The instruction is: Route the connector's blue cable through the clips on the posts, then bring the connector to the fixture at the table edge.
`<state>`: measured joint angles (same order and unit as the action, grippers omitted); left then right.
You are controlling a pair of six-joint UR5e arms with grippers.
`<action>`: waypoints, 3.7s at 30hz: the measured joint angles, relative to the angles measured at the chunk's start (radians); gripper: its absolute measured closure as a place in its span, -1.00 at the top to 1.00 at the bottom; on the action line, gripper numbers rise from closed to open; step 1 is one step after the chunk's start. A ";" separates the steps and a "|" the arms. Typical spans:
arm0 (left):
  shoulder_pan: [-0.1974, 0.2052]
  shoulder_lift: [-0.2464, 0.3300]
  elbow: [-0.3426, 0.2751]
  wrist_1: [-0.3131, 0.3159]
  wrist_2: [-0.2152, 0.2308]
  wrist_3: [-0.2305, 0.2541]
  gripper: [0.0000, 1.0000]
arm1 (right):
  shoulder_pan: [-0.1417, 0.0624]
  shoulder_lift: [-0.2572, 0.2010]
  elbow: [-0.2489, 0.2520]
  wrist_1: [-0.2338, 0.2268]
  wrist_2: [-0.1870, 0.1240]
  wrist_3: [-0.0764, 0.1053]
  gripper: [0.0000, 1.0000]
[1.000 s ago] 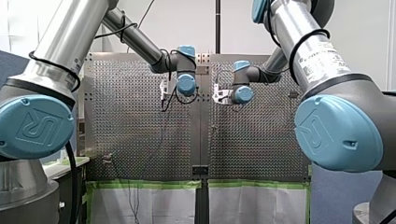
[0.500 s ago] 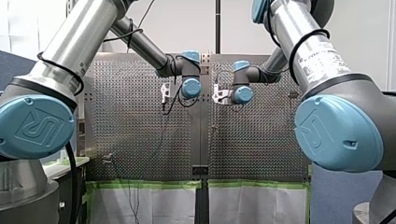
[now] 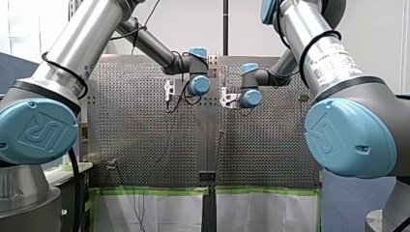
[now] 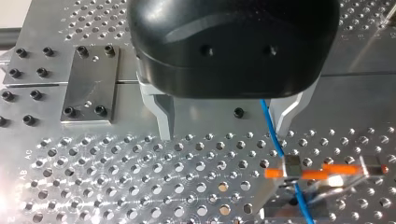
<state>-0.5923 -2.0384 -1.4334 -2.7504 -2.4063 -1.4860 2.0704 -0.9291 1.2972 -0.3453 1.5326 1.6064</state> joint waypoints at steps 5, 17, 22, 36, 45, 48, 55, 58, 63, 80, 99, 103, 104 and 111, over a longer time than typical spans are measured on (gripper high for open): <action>-0.005 -0.017 0.000 -0.025 0.030 -0.032 1.00 | 0.000 0.000 0.000 -0.001 0.000 0.000 -1.00; 0.007 -0.027 0.001 -0.009 0.070 -0.050 1.00 | 0.000 0.000 0.000 -0.002 -0.003 0.000 -1.00; 0.023 -0.028 0.002 -0.001 0.072 -0.043 1.00 | 0.000 0.000 0.000 -0.001 -0.004 0.000 -1.00; 0.029 -0.028 0.001 -0.002 0.123 -0.052 0.69 | 0.003 0.000 0.000 0.003 -0.005 -0.001 -1.00; 0.025 -0.027 0.001 0.011 0.088 -0.027 -1.00 | 0.003 0.000 0.000 0.008 -0.005 -0.002 -1.00; 0.025 -0.027 0.001 0.013 0.081 -0.016 -1.00 | 0.002 0.000 0.000 0.009 -0.005 -0.002 -1.00; 0.021 -0.027 0.000 0.007 0.062 -0.024 -1.00 | 0.002 0.000 0.000 0.010 -0.005 -0.002 -1.00; 0.017 -0.027 0.000 0.001 0.063 -0.027 -1.00 | 0.001 0.000 0.000 0.011 -0.005 -0.003 -1.00; 0.014 -0.027 0.000 -0.007 0.070 -0.028 -0.91 | 0.001 0.001 0.000 0.011 -0.005 -0.002 -1.00; 0.011 -0.027 -0.001 -0.023 0.074 -0.028 0.03 | 0.000 0.001 0.000 0.010 -0.005 -0.002 -1.00; 0.009 -0.036 -0.051 0.024 0.154 -0.058 -0.77 | 0.006 0.002 0.016 0.076 0.018 -0.023 -1.00; 0.008 -0.058 -0.061 0.028 0.186 -0.074 -0.77 | 0.011 0.001 0.037 0.108 0.043 -0.030 -1.00; 0.007 -0.065 -0.062 0.028 0.190 -0.076 -0.77 | 0.012 0.001 0.040 0.111 0.046 -0.031 -1.00; -0.004 -0.101 -0.078 0.040 0.201 -0.088 -0.77 | 0.018 -0.002 0.072 0.119 0.059 -0.038 -1.00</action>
<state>-0.5964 -2.1395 -1.5113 -2.7104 -2.2056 -1.5743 2.0884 -0.9311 1.3689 -0.2267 1.5920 1.5683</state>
